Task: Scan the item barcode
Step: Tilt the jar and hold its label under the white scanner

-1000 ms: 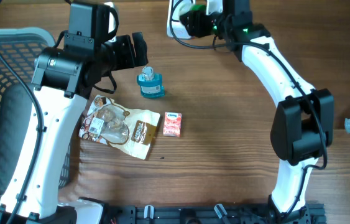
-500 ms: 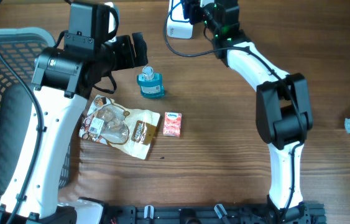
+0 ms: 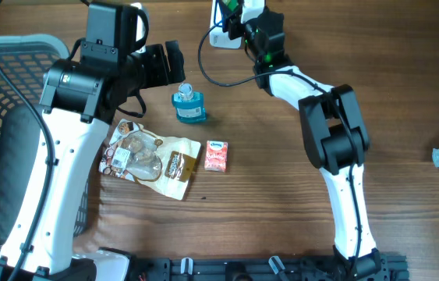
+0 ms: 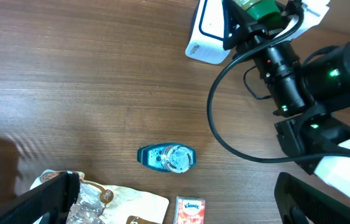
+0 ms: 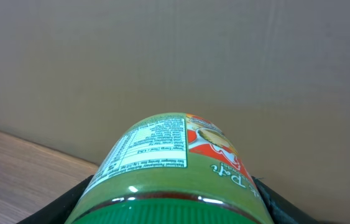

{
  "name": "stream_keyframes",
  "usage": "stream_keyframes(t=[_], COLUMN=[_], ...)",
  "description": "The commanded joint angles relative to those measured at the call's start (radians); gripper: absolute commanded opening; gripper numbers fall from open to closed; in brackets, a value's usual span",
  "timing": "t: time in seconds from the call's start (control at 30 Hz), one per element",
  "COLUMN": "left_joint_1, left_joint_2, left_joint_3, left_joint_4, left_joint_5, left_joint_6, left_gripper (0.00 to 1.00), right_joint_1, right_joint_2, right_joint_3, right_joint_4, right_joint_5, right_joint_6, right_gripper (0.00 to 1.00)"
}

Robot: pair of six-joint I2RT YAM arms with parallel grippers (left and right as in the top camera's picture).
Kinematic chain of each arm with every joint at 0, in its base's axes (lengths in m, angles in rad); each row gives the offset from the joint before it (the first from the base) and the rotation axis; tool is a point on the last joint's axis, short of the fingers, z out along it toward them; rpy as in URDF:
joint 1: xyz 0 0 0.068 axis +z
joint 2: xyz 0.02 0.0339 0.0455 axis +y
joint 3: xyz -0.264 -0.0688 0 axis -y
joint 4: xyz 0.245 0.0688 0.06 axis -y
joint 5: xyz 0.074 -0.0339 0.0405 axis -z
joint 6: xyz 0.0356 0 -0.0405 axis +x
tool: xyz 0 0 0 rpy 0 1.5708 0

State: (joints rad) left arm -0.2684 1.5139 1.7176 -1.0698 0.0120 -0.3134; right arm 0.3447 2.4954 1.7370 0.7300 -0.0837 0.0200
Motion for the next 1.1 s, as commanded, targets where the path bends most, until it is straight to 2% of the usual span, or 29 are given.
stream_keyframes(t=[0.0, 0.33, 0.6, 1.07], left_joint_1=[-0.005, -0.005, -0.005, -0.005], left_joint_2=[0.007, 0.007, 0.007, 0.007], left_joint_3=[0.003, 0.003, 0.003, 0.003], left_joint_4=[0.003, 0.003, 0.003, 0.002], left_joint_5=[-0.011, -0.011, -0.011, -0.019], left_joint_6=[-0.009, -0.009, -0.009, -0.008], left_gripper=[1.00, 1.00, 1.00, 1.00], right_joint_1=[0.010, 0.034, 0.035, 0.064], right_joint_2=[0.036, 0.087, 0.112, 0.105], right_joint_3=[0.017, 0.023, 0.047, 0.083], right_joint_4=[0.030, 0.109, 0.104, 0.107], right_joint_5=[0.017, 0.025, 0.061, 0.115], right_joint_6=[-0.020, -0.020, -0.028, -0.151], right_gripper=[0.69, 0.70, 0.70, 0.72])
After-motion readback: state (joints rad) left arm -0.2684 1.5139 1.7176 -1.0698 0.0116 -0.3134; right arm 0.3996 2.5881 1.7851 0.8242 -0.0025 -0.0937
